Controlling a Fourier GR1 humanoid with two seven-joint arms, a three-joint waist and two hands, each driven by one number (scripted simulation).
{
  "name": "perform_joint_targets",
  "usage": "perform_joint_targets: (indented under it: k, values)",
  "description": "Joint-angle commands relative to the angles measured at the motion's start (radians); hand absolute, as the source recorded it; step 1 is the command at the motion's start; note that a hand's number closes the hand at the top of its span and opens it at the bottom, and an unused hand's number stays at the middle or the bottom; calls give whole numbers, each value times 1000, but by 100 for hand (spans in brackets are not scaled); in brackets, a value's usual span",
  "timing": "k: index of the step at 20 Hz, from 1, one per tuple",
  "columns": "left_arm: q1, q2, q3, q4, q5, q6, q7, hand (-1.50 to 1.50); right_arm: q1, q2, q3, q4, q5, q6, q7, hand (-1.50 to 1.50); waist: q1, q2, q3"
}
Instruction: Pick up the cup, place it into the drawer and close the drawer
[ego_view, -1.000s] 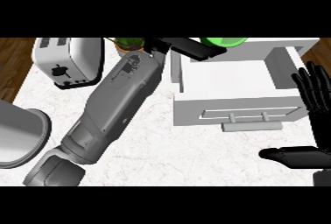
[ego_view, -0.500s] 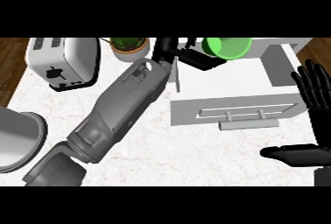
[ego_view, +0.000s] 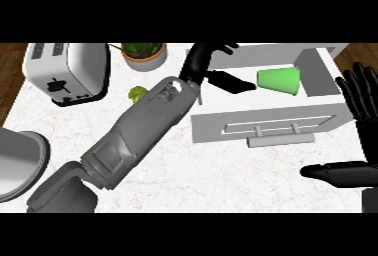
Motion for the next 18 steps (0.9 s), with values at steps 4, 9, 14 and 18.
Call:
perform_joint_targets:
  k: [4, 9, 14, 18]
  values:
    - [12, 0, -89, 20, 31, 69, -22, -150, 23, 26, 34, -39, 14, -8, 10, -150, -15, 5, 0]
    - [-24, 0, -55, -31, 68, 74, -73, -150, -18, 52, 21, -28, -136, 31, 56, -150, 25, -5, -1]
    - [8, 0, -43, -122, 137, 109, -134, -150, 29, -26, -7, -66, -225, 151, 46, 150, 29, -8, -1]
    - [-54, 3, 30, -87, 117, 89, -100, -150, 60, -110, 20, -141, -113, 192, 65, 150, 61, -16, -2]
